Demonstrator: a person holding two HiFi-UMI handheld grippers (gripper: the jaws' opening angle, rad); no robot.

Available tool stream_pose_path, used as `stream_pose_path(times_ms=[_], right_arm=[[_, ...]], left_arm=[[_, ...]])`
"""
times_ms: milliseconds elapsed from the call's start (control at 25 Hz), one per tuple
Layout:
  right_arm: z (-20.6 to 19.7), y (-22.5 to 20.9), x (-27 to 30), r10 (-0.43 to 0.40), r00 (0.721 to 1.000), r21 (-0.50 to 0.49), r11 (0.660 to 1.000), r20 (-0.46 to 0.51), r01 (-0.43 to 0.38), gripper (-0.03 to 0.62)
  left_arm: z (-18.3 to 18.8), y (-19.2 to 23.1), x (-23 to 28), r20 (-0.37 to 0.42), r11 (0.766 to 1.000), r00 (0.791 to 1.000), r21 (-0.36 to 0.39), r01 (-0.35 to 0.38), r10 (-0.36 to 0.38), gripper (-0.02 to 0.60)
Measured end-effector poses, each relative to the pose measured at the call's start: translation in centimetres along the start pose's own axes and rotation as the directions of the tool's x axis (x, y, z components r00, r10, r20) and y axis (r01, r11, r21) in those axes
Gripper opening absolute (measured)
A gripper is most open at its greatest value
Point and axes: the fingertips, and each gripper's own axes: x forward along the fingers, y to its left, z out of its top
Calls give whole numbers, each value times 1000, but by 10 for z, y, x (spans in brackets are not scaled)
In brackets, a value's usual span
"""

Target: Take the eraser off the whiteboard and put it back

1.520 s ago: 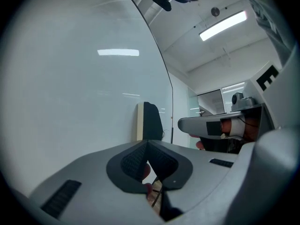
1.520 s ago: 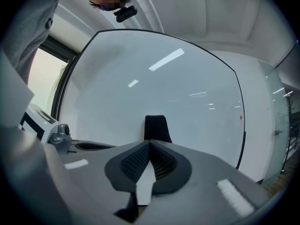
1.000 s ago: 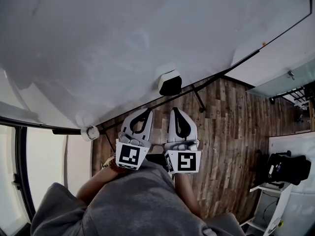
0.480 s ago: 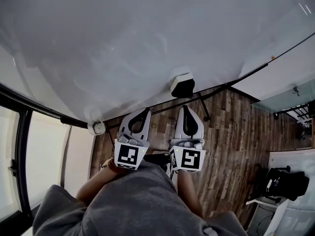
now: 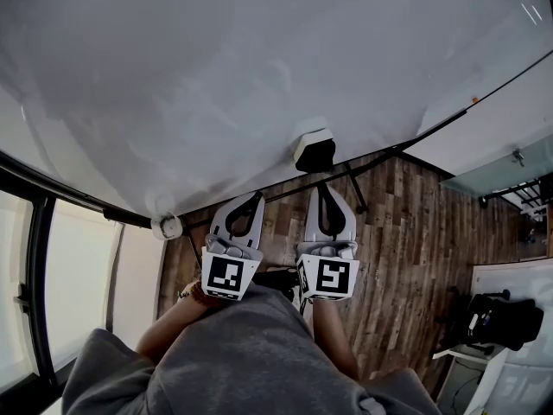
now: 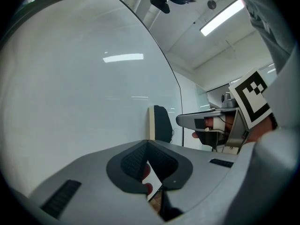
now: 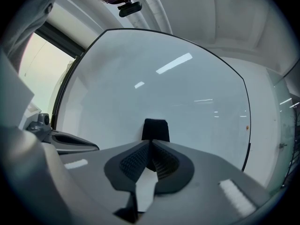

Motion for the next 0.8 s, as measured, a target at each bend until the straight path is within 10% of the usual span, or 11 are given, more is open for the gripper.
stream_pose_path(times_ms=[800], right_arm=[[-7, -7, 16, -17, 1000, 16, 1000, -19, 17, 86]], left_arm=[[-7, 7, 12, -21, 1000, 1000, 0, 0, 0, 6]])
